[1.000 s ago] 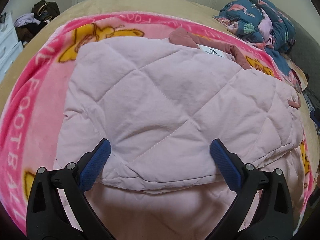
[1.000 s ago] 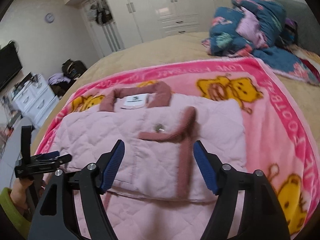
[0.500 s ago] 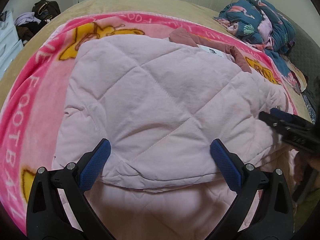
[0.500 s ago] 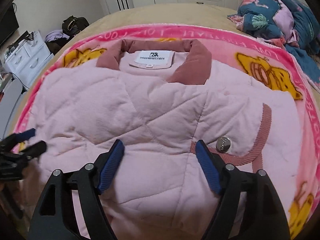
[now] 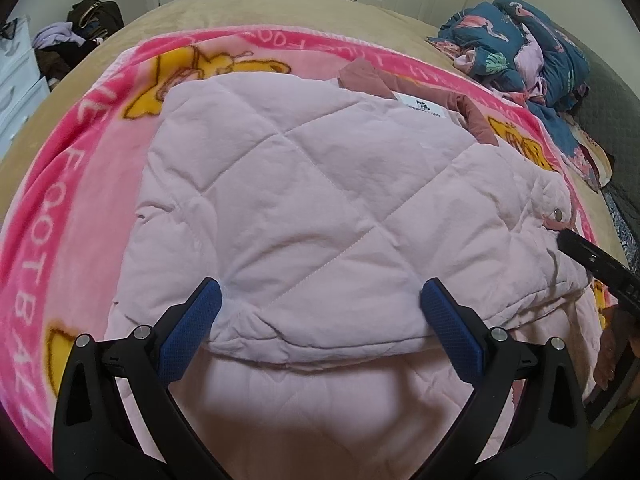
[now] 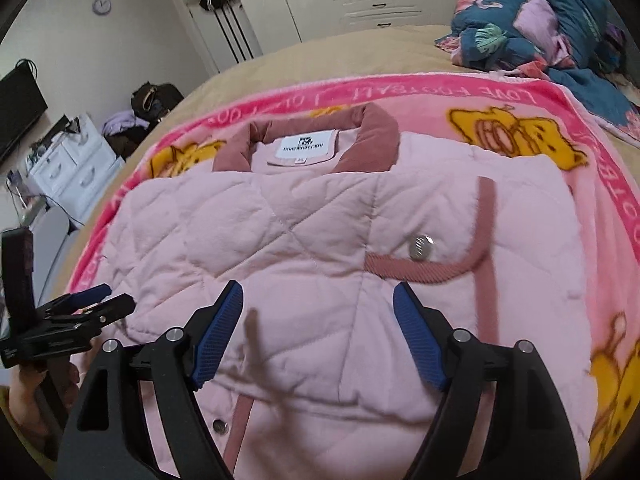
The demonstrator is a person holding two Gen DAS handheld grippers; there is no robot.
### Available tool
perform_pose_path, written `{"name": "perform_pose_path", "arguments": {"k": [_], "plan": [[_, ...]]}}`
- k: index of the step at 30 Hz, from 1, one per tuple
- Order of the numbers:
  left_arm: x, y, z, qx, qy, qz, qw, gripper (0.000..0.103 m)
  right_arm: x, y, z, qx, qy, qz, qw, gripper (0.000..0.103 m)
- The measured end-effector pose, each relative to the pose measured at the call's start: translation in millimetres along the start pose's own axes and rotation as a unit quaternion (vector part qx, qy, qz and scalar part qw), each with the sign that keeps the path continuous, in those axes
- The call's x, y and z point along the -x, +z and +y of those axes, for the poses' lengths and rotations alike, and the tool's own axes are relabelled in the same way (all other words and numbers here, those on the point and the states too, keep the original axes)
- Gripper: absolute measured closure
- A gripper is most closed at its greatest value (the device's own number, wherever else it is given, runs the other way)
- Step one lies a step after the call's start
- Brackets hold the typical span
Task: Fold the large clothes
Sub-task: 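Release the folded edge and smooth it flat with the right tool, then pull both tools back from the jacket toward its hem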
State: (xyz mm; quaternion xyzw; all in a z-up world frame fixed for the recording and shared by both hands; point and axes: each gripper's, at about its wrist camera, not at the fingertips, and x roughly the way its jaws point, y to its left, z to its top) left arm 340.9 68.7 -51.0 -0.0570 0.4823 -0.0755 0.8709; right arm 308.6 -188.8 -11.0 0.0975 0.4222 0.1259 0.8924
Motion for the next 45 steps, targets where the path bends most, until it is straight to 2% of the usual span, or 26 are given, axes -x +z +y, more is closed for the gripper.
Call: {"name": "perform_pose_path", "arguments": {"k": [2,16,23,45], "plan": [[4.3,-0.2,0.4,0.002,-0.001,0.001,1.0000,0.009,11.9,-2.4,-0.8,-0.001,-0.002,-0.009,1.000,0.016],[47.6,-12.7,-1.2,0.017,-0.010,-0.015,0.9997,0.009,64.5,-13.9,-3.2,-0.012,0.006,-0.039,0.999,0.016],[68.1,-16.2,-8.2,0.002,0.001,-0.034,0.9994,0.009,81.8,-15.7,-2.7,-0.017,0.009,-0.047,0.999,0.016],[129.1,-33.9,-29.2,-0.023,-0.005,-0.082,0.9964,0.009,140.6,-25.3,10.5,-0.007,0.016,-0.087,0.996,0.016]]}}
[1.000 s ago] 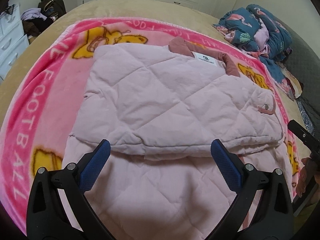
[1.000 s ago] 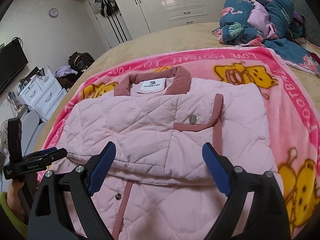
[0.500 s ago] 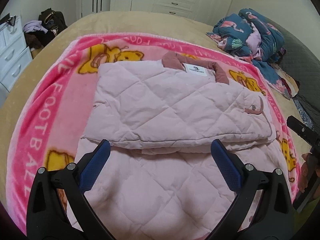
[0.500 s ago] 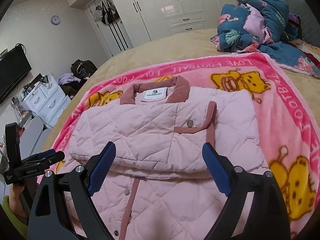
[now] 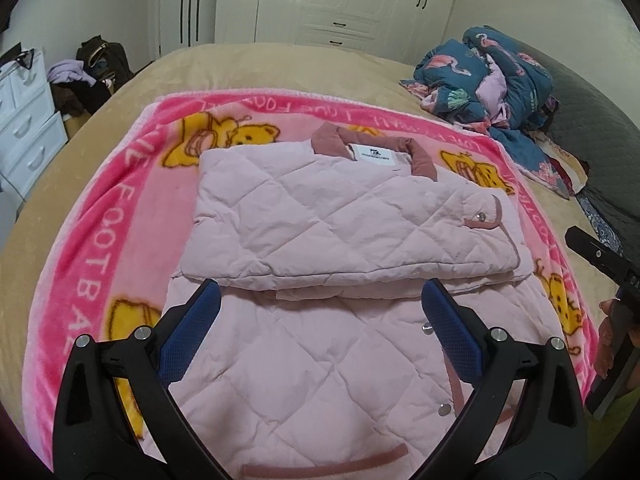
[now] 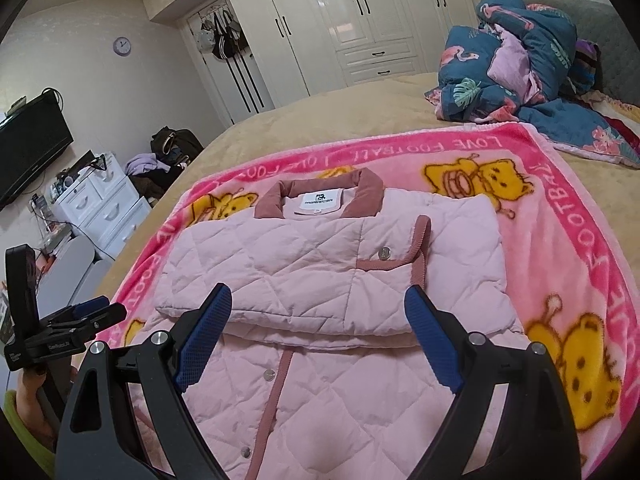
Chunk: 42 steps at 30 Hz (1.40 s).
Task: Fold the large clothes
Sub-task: 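Pull both tools back from the jacket toward its hem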
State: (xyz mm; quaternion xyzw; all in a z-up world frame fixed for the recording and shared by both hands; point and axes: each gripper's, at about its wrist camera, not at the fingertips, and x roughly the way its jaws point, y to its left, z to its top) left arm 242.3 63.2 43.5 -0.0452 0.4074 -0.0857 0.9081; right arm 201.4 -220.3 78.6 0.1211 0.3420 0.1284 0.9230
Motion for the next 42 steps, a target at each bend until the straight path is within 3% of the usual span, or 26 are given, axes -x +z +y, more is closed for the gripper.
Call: {"name": "perform_pose_path", "arguments": {"k": [11,26,29,42], "plan": [[28.0,-11.5,-8.8,-0.010,-0.007,-0.017,0.9998,0.009,26.6,-10.9,10.1,0.012,-0.004,-0.009,1.000,0.016],[49.1,-55.2,-8.9,-0.023,0.006,-0.021,0.9995,0.009,52.9,-49.0,9.8,0.015,0.001,0.001,1.000,0.015],[49.8,-68.0,-8.9,-0.023,0.006,-0.017,0.9996,0.009,57.2,-58.0,11.3,0.014,-0.001,0.001,1.000,0.004],[50.4,-102.3,-13.4,-0.030,0.008,0.003,0.9995,0.009,53.9,-89.5,20.5,0.025,-0.015,0.043,0.999,0.004]]}}
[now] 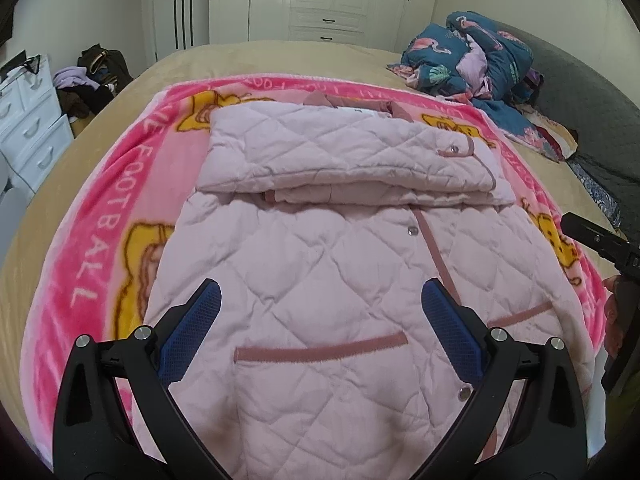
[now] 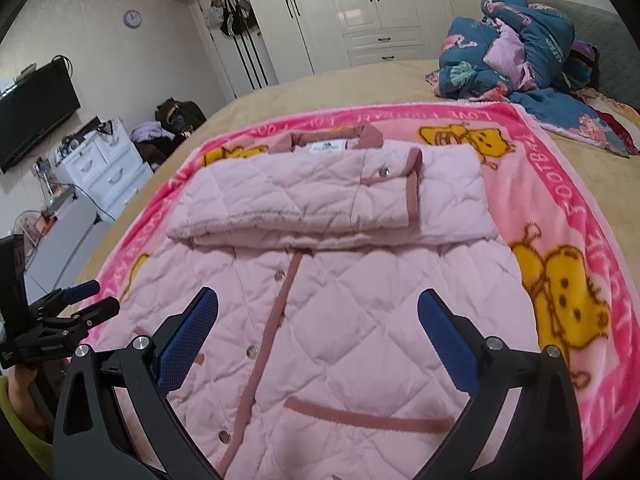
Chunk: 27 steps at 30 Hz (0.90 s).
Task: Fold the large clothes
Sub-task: 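Pull both tools back from the jacket toward its hem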
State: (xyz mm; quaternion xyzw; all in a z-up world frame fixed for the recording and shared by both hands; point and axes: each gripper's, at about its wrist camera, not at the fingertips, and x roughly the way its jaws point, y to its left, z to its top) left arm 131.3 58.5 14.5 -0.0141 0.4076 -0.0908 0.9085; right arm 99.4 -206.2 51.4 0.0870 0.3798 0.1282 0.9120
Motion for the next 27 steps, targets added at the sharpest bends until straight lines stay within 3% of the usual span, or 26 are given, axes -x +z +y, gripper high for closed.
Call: {"name": "perform_pose_path", "arguments": {"k": [27], "plan": [[-2.5,-59.9,2.0,-0.006,0.028,0.028,0.9992,0.009,-1.3,-54.1,-24.1,-0.010,-0.032,0.065,0.997,0.004]]}}
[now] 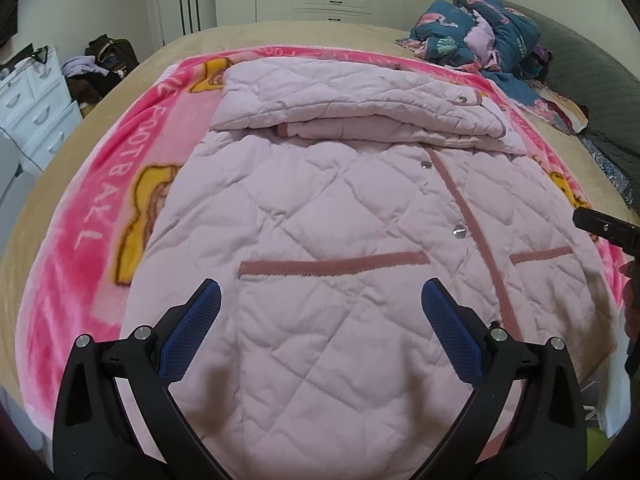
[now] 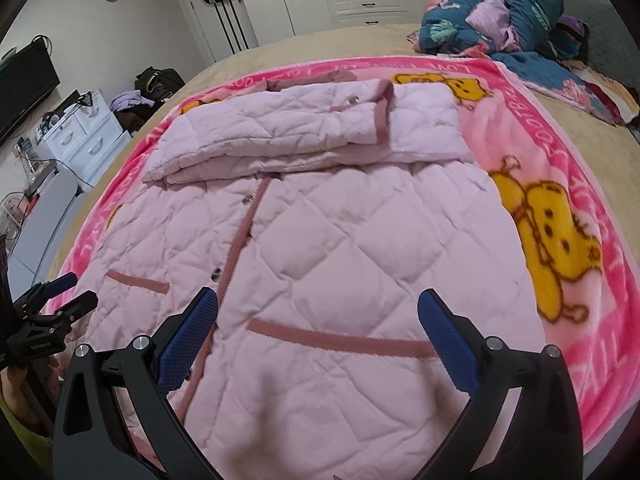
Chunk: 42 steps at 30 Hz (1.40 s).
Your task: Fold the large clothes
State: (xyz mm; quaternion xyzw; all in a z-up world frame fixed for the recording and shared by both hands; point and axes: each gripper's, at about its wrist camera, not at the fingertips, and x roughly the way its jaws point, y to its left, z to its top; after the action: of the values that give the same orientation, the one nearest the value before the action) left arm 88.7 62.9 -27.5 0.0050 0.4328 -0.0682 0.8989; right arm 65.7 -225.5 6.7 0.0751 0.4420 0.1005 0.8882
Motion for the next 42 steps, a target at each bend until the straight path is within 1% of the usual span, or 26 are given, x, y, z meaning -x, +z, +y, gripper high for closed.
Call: {"name": "perform_pose_path", "arguments": {"k": [6,11,16,21,24,27,31,35,38,42], "plan": [[6.4,-13.3,13.3,0.011,0.014,0.002,0.9998,0.009,2.5,-8.8,-10.6,-0.008,-0.006,0.005,1.000,0.004],[13.7,-28.2,41.1,0.044,0.035,0.012,0.9983,0.009,6.5,-10.7,-14.0,-0.009,-0.009,0.003,1.000,0.004],[19.2,-41.7,69.5,0.084,0.036,0.026,0.9954,0.009,8.3,-11.0,-16.2,-0.013,-0.009,0.004,1.000,0.004],[19.9,-53.0,84.9,0.090,0.039,0.046,0.9941,0.009,9.4,-11.4,-17.4,-0.013,-0.010,0.004,1.000,0.004],[18.0,-58.6,90.6,0.098,0.024,0.058,0.9932,0.009,11.6,-14.1,-20.9,-0.016,-0.013,0.005,1.000,0.004],[14.3,-62.4,92.9,0.099,0.015,0.070,0.9925,0.009,15.0,-18.7,-26.8,-0.019,-0.021,0.008,1.000,0.004],[7.0,-67.5,91.4,0.098,-0.014,0.093,0.9907,0.009,22.6,-26.3,-39.9,-0.027,-0.037,0.012,0.999,0.004],[0.6,-69.7,87.9,0.093,-0.020,0.110,0.9894,0.009,32.1,-35.4,-53.5,-0.031,-0.053,0.017,0.998,0.004],[-5.0,-70.3,84.2,0.103,-0.026,0.121,0.9870,0.009,35.0,-41.4,-61.3,-0.036,-0.062,0.023,0.997,0.004],[-4.4,-67.2,71.2,0.079,-0.015,0.114,0.9902,0.009,35.9,-48.6,-68.3,-0.047,-0.060,0.033,0.997,0.004]]}}
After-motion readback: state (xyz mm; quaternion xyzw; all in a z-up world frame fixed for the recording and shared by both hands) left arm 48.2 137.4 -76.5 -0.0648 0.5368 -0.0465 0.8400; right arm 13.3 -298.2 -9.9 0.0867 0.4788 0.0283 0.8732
